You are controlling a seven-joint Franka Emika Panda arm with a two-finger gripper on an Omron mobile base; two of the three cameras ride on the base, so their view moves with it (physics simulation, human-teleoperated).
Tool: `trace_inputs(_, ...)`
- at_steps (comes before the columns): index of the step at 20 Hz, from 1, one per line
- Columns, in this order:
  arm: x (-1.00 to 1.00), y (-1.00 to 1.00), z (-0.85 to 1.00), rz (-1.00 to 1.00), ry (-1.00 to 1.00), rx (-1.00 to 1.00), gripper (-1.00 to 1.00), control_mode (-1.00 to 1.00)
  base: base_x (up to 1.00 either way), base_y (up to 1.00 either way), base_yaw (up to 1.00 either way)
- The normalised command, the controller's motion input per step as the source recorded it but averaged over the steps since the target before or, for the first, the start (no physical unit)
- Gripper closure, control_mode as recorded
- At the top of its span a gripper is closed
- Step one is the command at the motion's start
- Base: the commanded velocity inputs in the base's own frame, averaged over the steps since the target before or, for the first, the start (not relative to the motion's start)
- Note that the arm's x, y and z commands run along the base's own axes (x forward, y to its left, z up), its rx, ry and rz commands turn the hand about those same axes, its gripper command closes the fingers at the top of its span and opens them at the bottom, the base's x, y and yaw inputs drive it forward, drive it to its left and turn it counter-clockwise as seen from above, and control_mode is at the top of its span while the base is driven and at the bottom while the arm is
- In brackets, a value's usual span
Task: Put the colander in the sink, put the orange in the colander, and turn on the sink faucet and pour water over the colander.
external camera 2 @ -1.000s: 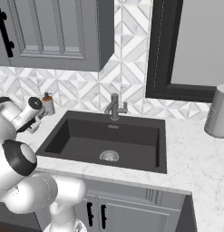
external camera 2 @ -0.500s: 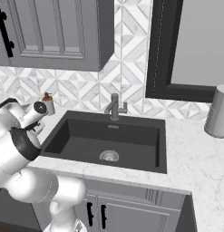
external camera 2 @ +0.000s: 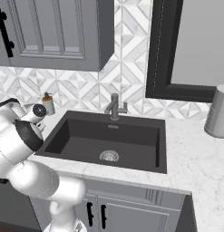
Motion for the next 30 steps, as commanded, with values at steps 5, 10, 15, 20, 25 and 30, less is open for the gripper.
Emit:
trace_inputs(5, 0.13, 0.07, 0.0, -0.11, 0.0, 0.0, -1.0, -1.0, 0.0, 0.0, 0.0)
trace_inputs(10, 0.18, 0.11, 0.0, -0.1, 0.0, 0.0, -1.0, -1.0, 0.0, 0.0, 0.0)
trace_inputs(15, 0.24, 0.12, 0.0, -0.09, 0.0, 0.0, -1.0, -1.0, 0.0, 0.0, 0.0)
trace_inputs(20, 0.29, 0.18, -0.06, -0.09, 0.0, 0.0, -1.0, -1.0, 0.0, 0.0, 0.0)
trace_inputs(25, 0.31, 0.21, -0.14, -0.09, 0.01, 0.0, -1.0, -1.0, 0.0, 0.0, 0.0)
trace_inputs(30, 0.26, 0.2, -0.46, -0.09, 0.1, 0.0, -1.0, -1.0, 0.0, 0.0, 0.0)
